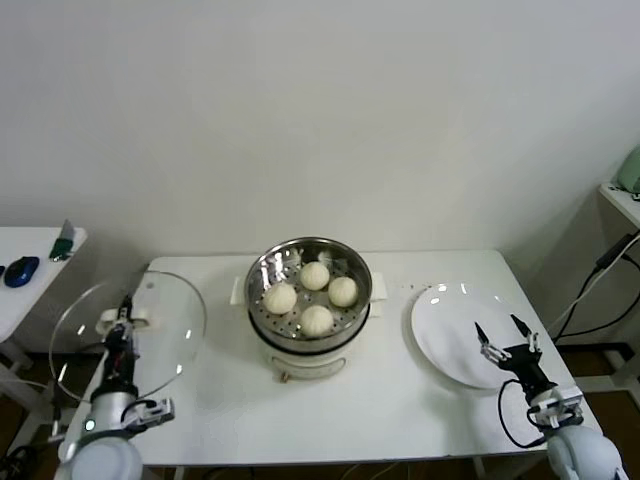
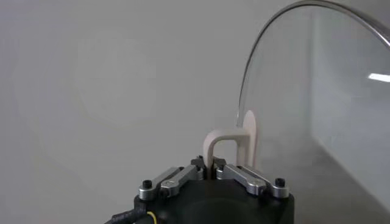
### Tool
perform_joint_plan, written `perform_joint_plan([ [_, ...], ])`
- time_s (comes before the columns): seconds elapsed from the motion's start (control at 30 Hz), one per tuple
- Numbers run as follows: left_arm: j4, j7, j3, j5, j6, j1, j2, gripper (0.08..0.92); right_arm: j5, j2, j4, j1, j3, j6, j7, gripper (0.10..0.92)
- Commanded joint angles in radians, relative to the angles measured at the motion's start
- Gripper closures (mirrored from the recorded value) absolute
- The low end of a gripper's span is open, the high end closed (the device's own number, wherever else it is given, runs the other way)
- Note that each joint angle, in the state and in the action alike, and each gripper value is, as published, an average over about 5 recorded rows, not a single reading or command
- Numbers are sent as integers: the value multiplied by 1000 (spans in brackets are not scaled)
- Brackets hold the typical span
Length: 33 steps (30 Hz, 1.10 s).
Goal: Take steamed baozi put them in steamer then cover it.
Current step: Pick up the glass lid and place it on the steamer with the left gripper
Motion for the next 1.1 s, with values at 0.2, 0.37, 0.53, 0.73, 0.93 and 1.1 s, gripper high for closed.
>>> perform_joint_plan([
  [0.2, -170, 120, 431, -80, 386, -226, 241, 850, -35, -26, -37, 69, -59, -19, 23, 203],
  [0.37, -120, 225, 612, -54, 431, -413, 226, 850, -41, -26, -52, 90, -72, -28, 35, 203],
  [0.53, -57, 333, 709, 20, 431, -544, 128, 850, -51, -24, -76, 101, -69, -29, 42, 203],
  [0.73, 32, 376, 800, 79, 431, -641, 1, 850, -54, -35, -83, 91, -52, -28, 46, 203],
  [0.93, 141, 388, 862, 99, 431, -722, -121, 850, -57, -39, -79, 85, -38, -28, 48, 203],
  [1.1, 192, 394, 865, 109, 431, -715, -190, 850, -63, -36, -78, 71, -23, -25, 48, 203],
])
